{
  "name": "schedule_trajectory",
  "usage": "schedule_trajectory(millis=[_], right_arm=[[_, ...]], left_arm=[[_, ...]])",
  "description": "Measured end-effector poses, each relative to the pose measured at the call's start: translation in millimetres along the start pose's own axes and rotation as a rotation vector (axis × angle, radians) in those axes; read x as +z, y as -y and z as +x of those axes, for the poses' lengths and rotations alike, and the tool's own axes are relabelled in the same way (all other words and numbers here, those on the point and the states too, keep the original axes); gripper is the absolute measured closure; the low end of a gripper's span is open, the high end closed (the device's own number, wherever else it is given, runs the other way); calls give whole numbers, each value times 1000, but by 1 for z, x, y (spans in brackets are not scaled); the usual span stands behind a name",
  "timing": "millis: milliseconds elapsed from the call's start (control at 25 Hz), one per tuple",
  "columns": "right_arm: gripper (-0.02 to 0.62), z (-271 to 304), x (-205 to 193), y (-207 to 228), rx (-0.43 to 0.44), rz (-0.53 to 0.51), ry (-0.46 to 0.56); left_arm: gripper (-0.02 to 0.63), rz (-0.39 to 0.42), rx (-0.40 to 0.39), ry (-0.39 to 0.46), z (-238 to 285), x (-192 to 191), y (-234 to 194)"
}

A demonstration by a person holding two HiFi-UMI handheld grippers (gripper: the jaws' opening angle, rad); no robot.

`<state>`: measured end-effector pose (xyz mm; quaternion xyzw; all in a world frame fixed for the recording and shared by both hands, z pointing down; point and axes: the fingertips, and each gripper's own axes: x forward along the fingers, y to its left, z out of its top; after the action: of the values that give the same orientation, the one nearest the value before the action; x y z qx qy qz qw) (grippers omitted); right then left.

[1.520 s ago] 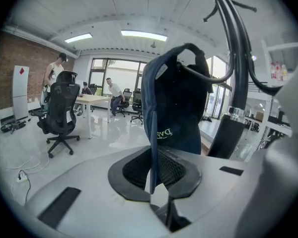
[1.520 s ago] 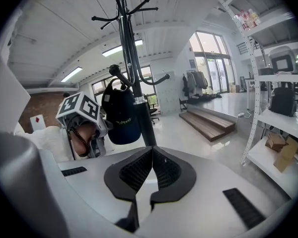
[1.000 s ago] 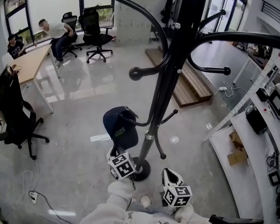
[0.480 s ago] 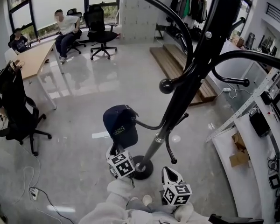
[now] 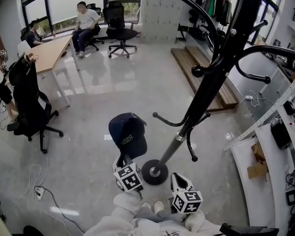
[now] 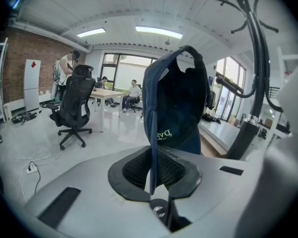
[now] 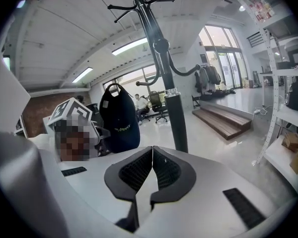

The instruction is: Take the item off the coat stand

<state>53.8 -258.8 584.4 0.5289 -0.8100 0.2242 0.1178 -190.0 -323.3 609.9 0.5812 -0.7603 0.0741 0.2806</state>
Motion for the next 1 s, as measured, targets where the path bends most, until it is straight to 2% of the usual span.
schedule_trajectory(millis=[200,480,720,1000], right_arm=[[581,-1,-7,-23,30,-7,-3],[581,-9,-15,-34,33,3,12],[581,-20,-18,-38,20,-4,22],[581,-39,-9,-38,28,-47,67]], left_arm=[[588,19,-56,1,-36,-16,-3],[588,62,-159,-1,-74,-36,16],[588,89,-186,7,-91,-37,19],[588,109,-211,67,-118,-36,34]])
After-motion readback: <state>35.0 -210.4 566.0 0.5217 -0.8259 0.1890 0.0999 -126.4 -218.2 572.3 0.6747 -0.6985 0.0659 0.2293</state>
